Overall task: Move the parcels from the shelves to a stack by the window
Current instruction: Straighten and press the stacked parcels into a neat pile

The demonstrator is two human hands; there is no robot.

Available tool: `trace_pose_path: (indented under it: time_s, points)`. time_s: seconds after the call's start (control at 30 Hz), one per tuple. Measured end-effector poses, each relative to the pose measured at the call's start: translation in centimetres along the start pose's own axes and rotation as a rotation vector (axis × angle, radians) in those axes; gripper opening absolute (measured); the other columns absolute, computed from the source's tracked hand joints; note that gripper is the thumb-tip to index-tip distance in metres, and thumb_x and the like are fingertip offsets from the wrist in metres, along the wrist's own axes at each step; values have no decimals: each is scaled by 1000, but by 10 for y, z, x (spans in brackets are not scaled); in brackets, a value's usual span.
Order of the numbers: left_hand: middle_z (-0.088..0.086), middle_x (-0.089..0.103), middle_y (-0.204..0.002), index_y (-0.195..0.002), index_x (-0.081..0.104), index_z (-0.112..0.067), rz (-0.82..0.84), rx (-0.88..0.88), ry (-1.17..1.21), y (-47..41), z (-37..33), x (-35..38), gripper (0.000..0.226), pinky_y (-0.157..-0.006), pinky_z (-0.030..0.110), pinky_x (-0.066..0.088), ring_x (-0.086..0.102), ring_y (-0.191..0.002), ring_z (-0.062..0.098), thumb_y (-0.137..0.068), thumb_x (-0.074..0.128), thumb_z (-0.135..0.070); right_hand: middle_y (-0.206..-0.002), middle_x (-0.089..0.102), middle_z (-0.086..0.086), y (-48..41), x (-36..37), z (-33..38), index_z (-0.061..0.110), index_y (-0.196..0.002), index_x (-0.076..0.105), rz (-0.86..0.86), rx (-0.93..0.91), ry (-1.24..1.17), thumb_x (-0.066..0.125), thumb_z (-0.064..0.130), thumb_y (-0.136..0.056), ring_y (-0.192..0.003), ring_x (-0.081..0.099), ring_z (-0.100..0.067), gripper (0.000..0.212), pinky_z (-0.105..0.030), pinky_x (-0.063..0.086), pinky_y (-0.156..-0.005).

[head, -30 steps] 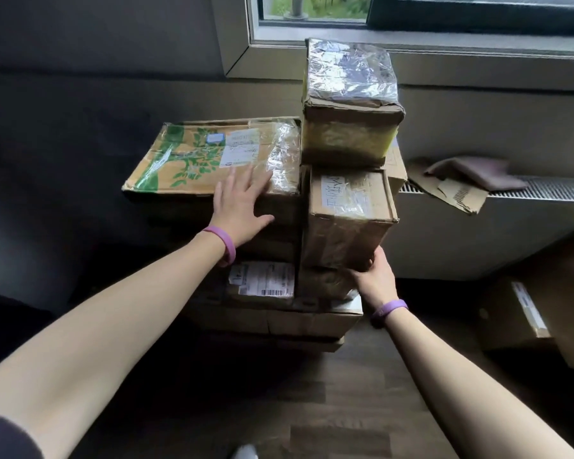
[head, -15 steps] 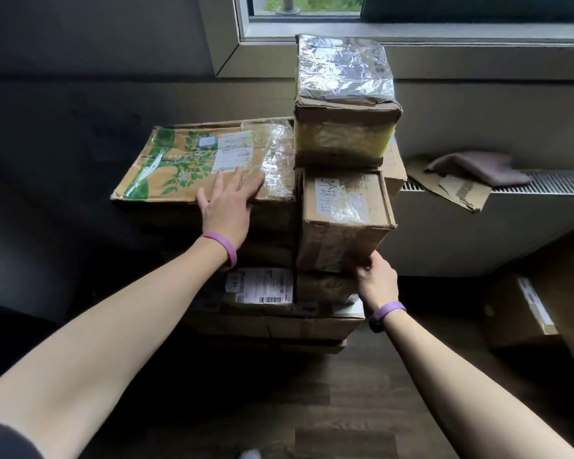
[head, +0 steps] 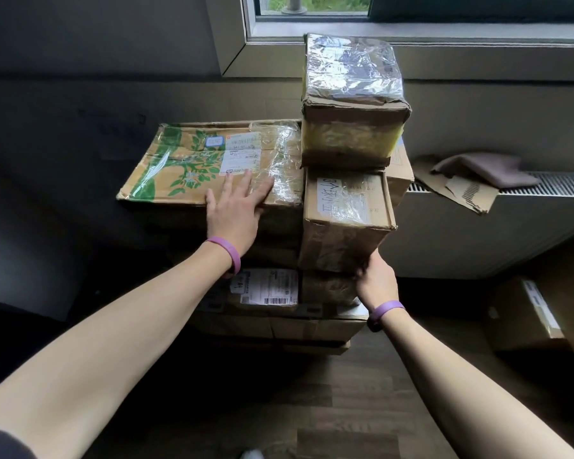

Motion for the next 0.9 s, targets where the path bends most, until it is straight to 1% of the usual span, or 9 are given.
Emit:
trace_pose_path:
  time_s: [0.17, 0.23, 0.33, 0.43, 0.6, 0.7, 0.8, 0.9]
  points:
    - [-4, 14, -165, -152, 14, -49, 21, 22, 2, 3, 1, -3, 59, -118, 60, 16, 8, -152, 29, -103, 42, -31, -118, 64, -29, 0, -2, -2, 17, -149, 36, 43, 0, 34, 46, 0, -92, -107, 59, -49, 60, -40, 45, -83]
    - [-5, 15, -164, -152, 15, -49, 12, 33, -3, 6, 1, -5, 58, -118, 59, 17, 9, -151, 29, -103, 42, -31, -119, 65, -28, -2, -5, -3, 22, -153, 32, 80, -14, 58, 44, 2, -93, -107, 59, -49, 64, -40, 45, -83]
    - [-6, 16, -164, -152, 16, -48, 9, 35, -1, 7, 1, -5, 58, -118, 58, 18, 10, -151, 28, -103, 42, -31, -120, 64, -29, -5, -7, -4, 23, -154, 30, 107, -19, 73, 43, 2, -95, -108, 58, -49, 64, -40, 45, -85]
    - [-6, 16, -164, -152, 16, -48, 6, 30, 16, 5, 0, -6, 58, -118, 58, 17, 10, -151, 28, -103, 42, -31, -118, 64, -29, -5, -5, -4, 25, -156, 25, 114, -14, 75, 41, 3, -95, -105, 59, -49, 66, -38, 43, -81]
    - [-6, 18, -164, -152, 17, -48, -21, 20, 29, 3, 2, -4, 59, -118, 58, 18, 12, -151, 28, -103, 44, -29, -118, 64, -29, -6, -3, -6, 25, -156, 23, 104, -24, 91, 39, 5, -97, -103, 59, -50, 65, -36, 39, -77]
    - [-5, 15, -164, -152, 15, -48, -4, 23, 26, 4, 1, 0, 58, -119, 59, 14, 8, -152, 28, -103, 42, -32, -117, 65, -29, -6, -3, -5, 24, -155, 24, 99, -33, 97, 39, 4, -97, -101, 60, -50, 64, -36, 39, -74]
    - [-2, 6, -166, -153, 9, -46, 28, 31, 15, 5, 0, 3, 59, -118, 59, 6, 0, -152, 30, -103, 39, -36, -118, 65, -28, -5, -3, -4, 23, -155, 25, 105, -35, 83, 39, 3, -97, -101, 60, -49, 63, -34, 38, -74]
    - [0, -6, -166, -154, 3, -43, 95, 36, 65, 4, 1, 3, 64, -118, 54, -6, -9, -152, 27, -101, 38, -36, -122, 65, -25, -3, -10, -3, 26, -159, 16, 140, -23, 79, 42, -2, -94, -109, 61, -46, 75, -33, 42, -81]
Point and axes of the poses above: each hand's wrist, its own y-axis away from the middle knuckle, its own x-axis out of the palm, z = x × y, the point moved 3 cm from there along -y, towards the middle knuckle
